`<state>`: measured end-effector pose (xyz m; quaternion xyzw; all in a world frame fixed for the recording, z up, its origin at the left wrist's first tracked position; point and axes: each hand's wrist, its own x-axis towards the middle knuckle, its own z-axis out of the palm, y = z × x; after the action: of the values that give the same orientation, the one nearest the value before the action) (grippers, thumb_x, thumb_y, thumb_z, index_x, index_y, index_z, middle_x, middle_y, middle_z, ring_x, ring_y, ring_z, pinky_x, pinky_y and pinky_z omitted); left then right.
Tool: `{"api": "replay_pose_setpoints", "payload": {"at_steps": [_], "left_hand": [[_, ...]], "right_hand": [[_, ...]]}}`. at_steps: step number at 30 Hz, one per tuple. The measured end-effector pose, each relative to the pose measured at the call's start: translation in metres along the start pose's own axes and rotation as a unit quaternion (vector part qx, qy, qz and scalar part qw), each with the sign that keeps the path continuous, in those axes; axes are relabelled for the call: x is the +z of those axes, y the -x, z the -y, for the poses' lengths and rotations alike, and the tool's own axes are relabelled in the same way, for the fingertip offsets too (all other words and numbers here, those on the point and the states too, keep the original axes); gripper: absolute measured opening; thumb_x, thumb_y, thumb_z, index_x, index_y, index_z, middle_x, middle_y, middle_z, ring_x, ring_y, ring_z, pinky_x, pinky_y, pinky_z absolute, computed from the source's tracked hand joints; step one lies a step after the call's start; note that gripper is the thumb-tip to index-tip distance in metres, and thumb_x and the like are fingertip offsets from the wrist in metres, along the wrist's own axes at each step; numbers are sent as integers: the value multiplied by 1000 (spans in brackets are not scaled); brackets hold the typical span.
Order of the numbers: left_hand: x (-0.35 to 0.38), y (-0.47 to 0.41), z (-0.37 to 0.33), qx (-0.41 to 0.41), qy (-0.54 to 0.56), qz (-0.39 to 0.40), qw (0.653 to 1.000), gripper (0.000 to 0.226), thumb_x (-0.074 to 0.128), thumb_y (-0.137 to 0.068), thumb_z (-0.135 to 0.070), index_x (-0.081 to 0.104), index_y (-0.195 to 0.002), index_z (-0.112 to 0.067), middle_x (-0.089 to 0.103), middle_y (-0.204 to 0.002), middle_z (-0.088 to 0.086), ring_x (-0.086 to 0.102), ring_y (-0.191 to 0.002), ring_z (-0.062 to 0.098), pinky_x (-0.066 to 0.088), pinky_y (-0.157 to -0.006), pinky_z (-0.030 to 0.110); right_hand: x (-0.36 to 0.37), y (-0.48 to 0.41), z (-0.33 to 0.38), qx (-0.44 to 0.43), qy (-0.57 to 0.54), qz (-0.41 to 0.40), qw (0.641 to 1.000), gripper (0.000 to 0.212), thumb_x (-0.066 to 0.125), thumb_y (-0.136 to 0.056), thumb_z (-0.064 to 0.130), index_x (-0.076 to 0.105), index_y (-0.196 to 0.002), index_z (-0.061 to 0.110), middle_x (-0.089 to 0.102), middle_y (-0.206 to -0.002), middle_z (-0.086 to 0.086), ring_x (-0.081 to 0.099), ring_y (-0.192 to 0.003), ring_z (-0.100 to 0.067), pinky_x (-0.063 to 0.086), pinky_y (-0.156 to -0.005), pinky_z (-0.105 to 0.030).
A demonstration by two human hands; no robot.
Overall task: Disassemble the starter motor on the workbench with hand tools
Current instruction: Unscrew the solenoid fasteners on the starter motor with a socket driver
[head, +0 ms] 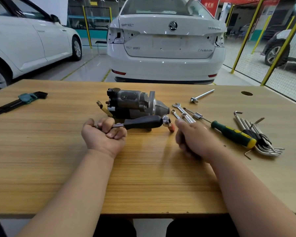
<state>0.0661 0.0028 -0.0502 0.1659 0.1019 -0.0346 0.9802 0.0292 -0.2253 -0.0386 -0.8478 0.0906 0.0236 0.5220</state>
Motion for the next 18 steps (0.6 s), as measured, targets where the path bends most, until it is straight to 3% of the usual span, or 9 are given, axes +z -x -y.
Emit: {"api": "replay_pose_setpoints", "payload": {"at_steps": [3, 6, 12, 18], "left_hand": [[-1, -1, 4, -11, -8, 9, 1000, 48, 31, -93, -39, 39, -49, -21, 26, -46, -8, 20, -33, 9, 22, -36, 18], [0, -4, 7, -23, -49, -6, 999, 52, 31, -94, -38, 41, -46, -20, 27, -45, -8, 21, -32, 9, 24, -37, 17], [2, -8, 11, -40, -126, -29, 991, 44, 35, -97, -34, 39, -54, -24, 31, -44, -8, 23, -31, 7, 21, -36, 18], [5, -9, 15, -13, -174, -51, 983, 35, 42, -99, -38, 45, -69, -22, 41, -47, -9, 25, -32, 5, 24, -35, 18]], "right_hand": [[4, 3, 4, 75, -202, 166, 962, 73, 29, -100, 62, 79, -80, 13, 58, -53, -9, 46, -34, -18, 36, -37, -19], [8, 2, 7, 72, -320, 202, 923, 55, 31, -103, 54, 63, -94, 11, 64, -63, -11, 47, -34, -19, 38, -37, -20], [9, 1, 3, -12, -309, 201, 930, 65, 22, -101, 61, 63, -117, 13, 62, -65, -12, 56, -49, -24, 49, -47, -30], [10, 2, 0, -75, -340, 218, 912, 47, 24, -102, 32, 60, -122, 11, 59, -63, -8, 53, -54, -24, 46, -48, -30]]}}
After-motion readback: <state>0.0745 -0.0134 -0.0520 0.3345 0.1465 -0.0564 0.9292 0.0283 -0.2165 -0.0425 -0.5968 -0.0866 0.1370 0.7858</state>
